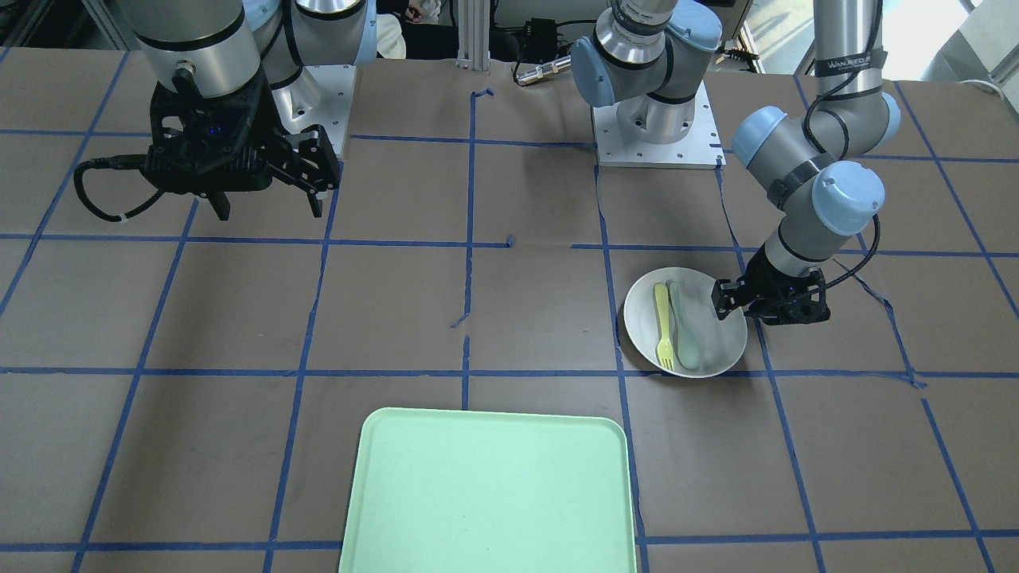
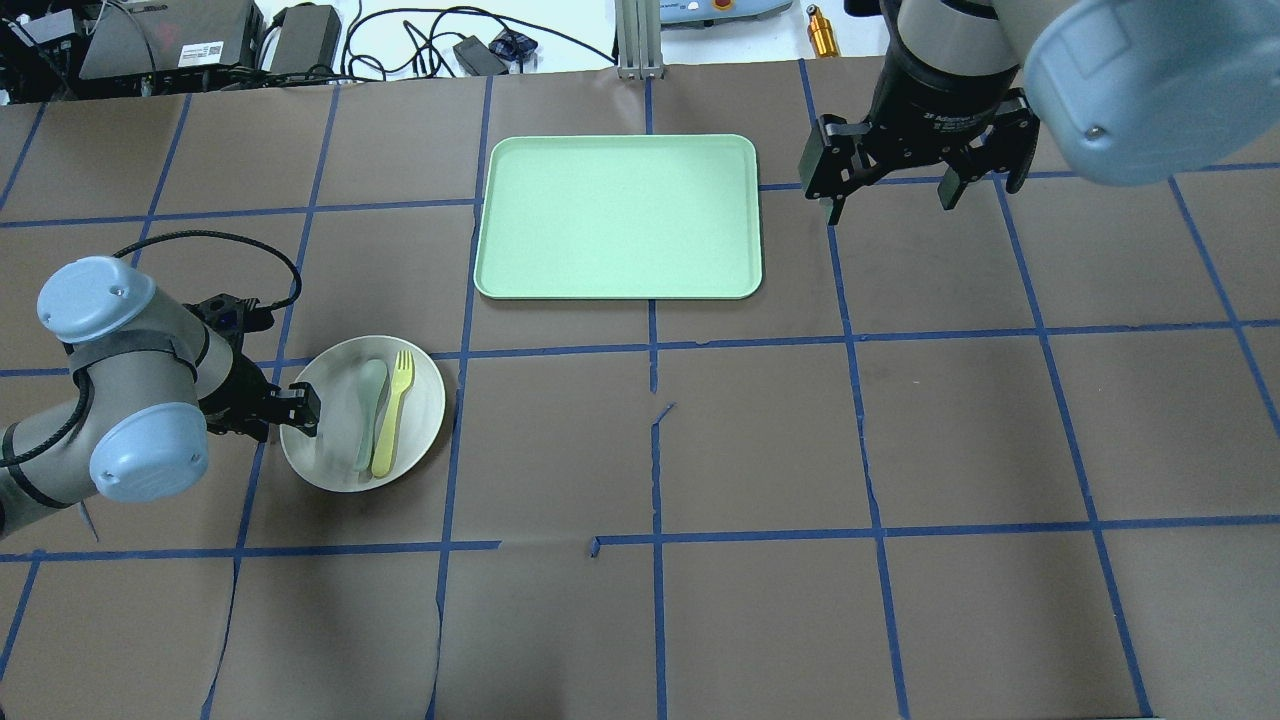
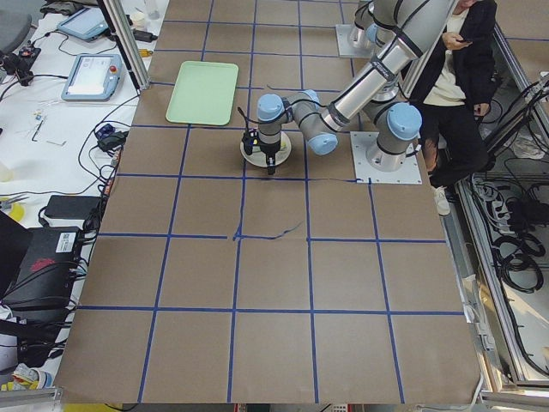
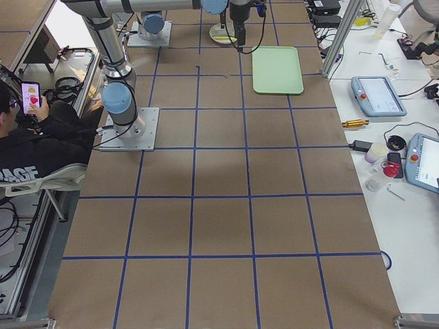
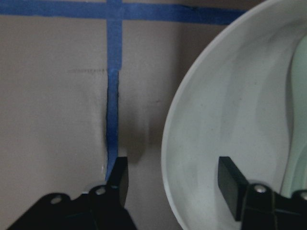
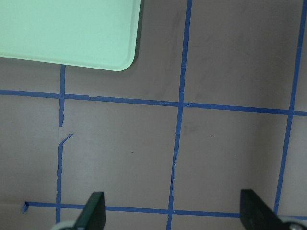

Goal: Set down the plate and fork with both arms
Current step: 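Lower the left gripper to the white plate rim and grasp it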

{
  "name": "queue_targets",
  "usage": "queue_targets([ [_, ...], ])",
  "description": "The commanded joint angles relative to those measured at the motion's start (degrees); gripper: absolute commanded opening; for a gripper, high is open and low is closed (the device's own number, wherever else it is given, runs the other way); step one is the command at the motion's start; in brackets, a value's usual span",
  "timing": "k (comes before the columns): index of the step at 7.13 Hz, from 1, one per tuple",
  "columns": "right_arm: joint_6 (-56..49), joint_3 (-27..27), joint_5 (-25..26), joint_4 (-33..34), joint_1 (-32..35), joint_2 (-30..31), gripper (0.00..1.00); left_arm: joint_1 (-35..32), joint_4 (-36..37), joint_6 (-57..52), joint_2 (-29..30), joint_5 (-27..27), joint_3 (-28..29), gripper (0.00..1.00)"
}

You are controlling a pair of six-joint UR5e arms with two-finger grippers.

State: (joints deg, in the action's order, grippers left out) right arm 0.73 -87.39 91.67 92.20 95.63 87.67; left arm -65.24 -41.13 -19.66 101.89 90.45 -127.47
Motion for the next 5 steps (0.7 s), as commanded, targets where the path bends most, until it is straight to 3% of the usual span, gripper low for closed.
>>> queue_targets([
  [1,0.06,-0.06,0.09,0.0,0.09,0.04,1.0,0.02,0.09,-0.02,-0.64,0.25,0.11,0.0],
  [3,-0.02,0.02,0.0,0.0,0.0,-0.05,1.0,-0.5,-0.35,0.06,-0.56,-0.45,0.46,0.0],
  [5,-0.03,0.02,0.0,0.0,0.0,-0.05,1.0,-1.47,-11.18,0.06,-0.73,-8.48,7.27,0.0],
])
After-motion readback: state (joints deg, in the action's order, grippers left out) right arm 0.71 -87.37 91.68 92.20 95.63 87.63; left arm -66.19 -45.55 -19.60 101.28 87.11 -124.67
